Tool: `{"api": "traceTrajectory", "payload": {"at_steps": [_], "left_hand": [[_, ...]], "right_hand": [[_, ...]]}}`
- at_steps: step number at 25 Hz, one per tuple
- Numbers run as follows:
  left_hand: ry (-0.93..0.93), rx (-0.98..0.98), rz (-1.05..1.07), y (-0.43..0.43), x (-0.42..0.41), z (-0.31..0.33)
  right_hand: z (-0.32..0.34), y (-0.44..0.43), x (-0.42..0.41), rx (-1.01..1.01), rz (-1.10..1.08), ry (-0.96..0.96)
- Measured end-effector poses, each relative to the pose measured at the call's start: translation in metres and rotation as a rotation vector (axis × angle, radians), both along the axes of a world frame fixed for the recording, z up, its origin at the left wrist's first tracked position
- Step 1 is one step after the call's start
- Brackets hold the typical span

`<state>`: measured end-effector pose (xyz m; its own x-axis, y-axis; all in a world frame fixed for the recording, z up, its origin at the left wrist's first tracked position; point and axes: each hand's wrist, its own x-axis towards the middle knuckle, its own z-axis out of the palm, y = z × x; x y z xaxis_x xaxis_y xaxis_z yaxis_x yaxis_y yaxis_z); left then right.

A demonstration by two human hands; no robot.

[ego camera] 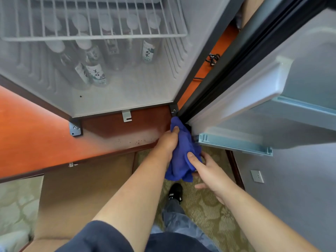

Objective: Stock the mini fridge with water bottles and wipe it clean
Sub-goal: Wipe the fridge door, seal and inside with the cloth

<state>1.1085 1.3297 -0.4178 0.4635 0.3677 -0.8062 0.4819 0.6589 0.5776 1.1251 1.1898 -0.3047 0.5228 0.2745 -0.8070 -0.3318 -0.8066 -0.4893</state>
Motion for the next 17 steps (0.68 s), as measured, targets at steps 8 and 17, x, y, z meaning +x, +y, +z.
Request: {"api": "traceTrajectory", "payload": {"at_steps": [8, 17], "left_hand": [[-0.083, -0.352, 0.191, -0.050, 0.013, -0.013], [-0.363, -0.418, 0.426, -0.075, 0.031, 0.003]], "right_hand": [[-0.011, -0.039, 0.030, 0.068, -0.141, -0.280], [-0.023, -0.051, 0.079, -0.034, 0.382, -0.613]]}}
